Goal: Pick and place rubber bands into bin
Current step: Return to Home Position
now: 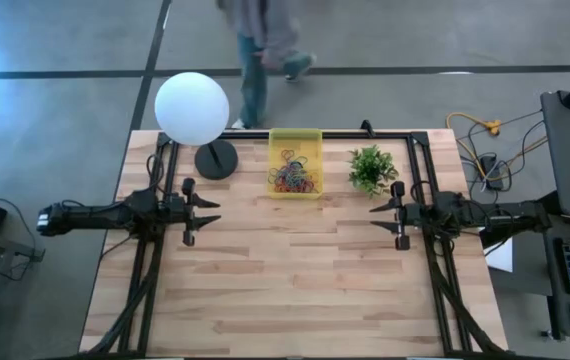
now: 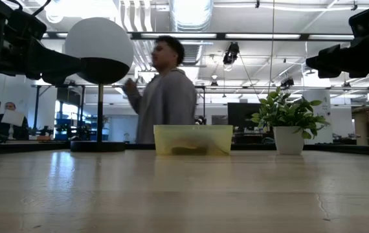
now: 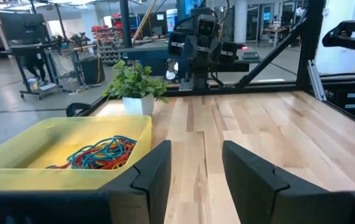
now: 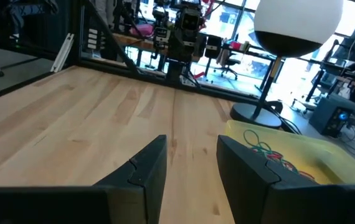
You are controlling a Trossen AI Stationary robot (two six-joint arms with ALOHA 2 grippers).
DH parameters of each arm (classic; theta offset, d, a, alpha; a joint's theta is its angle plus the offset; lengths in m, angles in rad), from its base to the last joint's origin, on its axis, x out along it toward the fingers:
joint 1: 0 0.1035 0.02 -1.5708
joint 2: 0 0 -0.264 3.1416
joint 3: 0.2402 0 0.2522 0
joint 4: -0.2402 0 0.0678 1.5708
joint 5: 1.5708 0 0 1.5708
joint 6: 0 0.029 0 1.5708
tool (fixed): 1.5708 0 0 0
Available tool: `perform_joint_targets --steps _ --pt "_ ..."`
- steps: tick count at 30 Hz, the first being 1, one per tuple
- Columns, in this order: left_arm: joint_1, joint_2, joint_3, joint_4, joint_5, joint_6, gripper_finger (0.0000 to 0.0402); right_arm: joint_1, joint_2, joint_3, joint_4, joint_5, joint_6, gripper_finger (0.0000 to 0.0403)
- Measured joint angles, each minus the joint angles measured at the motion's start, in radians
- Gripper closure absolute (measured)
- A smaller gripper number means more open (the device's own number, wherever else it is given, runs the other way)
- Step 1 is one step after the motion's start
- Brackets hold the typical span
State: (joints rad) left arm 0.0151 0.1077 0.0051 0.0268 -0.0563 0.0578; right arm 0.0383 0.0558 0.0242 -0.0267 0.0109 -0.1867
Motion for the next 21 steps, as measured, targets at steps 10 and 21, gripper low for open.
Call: perform_joint_targets --steps 10,21 --pt "0.0 0.037 0.0 0.006 -0.004 0.0 0.0272 0.0 0.006 0.0 0.0 0.0 0.001 0.0275" --pt "0.0 0.069 0.0 0.012 -0.003 0.001 0.0272 0.0 0.006 0.0 0.0 0.0 -0.03 0.0275"
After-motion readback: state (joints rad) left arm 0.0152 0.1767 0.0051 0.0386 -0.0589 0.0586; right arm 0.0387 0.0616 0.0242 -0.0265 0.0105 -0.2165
